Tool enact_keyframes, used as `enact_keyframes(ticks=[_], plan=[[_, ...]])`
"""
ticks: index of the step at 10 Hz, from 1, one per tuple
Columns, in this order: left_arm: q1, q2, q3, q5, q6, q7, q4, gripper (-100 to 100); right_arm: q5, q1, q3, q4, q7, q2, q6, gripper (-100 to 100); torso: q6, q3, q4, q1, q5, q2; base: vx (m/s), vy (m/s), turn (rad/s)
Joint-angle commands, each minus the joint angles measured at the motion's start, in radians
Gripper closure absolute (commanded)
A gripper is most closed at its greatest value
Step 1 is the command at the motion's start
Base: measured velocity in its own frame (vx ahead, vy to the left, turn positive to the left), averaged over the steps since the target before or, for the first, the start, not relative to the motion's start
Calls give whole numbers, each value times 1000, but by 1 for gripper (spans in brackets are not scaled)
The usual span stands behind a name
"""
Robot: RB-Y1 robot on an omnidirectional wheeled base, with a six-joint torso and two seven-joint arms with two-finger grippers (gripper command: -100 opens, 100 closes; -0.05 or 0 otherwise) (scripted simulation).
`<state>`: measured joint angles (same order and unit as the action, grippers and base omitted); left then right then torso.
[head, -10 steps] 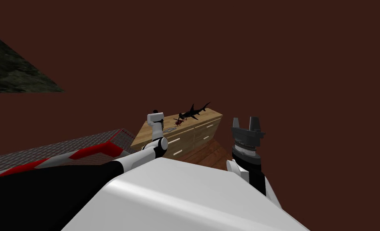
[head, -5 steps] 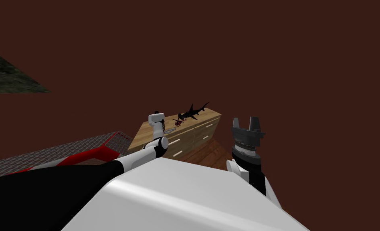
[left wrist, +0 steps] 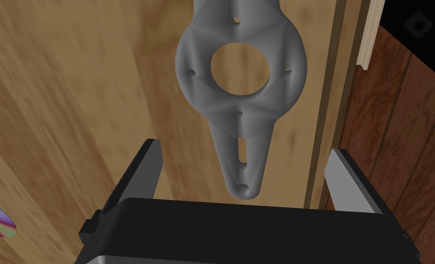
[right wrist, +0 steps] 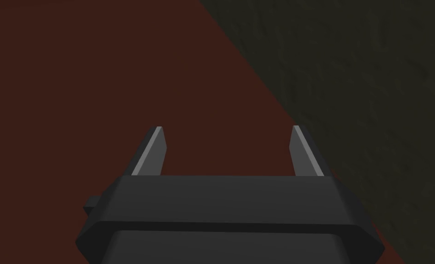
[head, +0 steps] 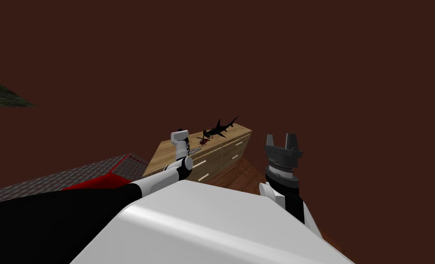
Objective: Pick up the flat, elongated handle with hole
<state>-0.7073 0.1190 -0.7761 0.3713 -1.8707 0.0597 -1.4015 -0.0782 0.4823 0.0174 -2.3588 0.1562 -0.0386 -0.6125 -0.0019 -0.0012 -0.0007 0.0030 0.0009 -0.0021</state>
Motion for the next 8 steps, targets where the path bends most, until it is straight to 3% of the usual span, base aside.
enact_keyframes(ticks=[1,3,4,5,7,8], plan=[[2,-2,-7,-3,-42,2,4,-100,0,0,0,0,0,0,0,0,0,0,0,0,0,0,39,65,-67],[6,-5,-7,-4,-38,1,4,-100,0,0,0,0,0,0,0,0,0,0,0,1,0,0,27,43,-17],[6,-5,-7,-4,-42,2,4,0,0,0,0,0,0,0,0,0,0,0,0,-1,0,1,3,5,1],[18,-9,-3,-13,-12,-5,23,-100,0,0,0,0,0,0,0,0,0,1,0,-3,-1,1,7,1,31],[33,-13,1,-25,24,-12,47,-100,0,0,0,0,0,0,0,0,0,1,0,-3,-1,1,11,-3,27],[27,-12,0,-20,9,-10,40,-100,0,0,0,0,0,0,0,0,0,1,0,-3,-1,1,0,0,0]])
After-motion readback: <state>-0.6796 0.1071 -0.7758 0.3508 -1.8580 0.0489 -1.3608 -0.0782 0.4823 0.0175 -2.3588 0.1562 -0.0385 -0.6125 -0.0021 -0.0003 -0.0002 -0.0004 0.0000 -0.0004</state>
